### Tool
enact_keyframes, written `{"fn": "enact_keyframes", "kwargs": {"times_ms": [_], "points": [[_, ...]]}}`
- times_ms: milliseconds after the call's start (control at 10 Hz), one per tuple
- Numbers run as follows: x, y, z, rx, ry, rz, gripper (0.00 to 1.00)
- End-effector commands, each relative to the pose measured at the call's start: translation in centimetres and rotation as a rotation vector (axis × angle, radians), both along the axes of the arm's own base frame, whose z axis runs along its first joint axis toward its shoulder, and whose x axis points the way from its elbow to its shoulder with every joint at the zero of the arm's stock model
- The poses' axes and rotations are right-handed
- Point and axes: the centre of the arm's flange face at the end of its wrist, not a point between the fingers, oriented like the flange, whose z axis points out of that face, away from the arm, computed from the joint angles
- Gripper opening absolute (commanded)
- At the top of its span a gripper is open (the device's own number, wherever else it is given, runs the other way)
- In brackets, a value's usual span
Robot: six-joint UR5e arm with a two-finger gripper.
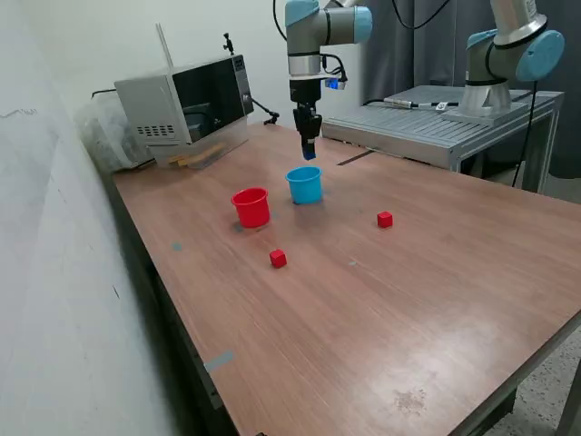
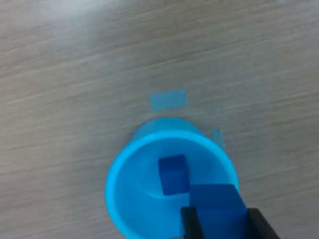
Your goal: Place red objects in the red bin, and blue objects in the blue bin.
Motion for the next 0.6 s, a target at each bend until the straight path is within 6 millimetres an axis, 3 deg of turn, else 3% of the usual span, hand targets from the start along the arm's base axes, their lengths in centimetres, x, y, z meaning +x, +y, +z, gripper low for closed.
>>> {"fn": "enact_keyframes", "kwargs": {"times_ms": [0,300,500], "points": [[-0.4,0.7,-3.0,-0.014,-0.042,-0.001,0.00],[-1.2,1.4,-4.1,-0.013,-0.037,-0.009,0.00],[-1.7,2.1,-3.8,-0.012,-0.025,-0.016,0.00]]}}
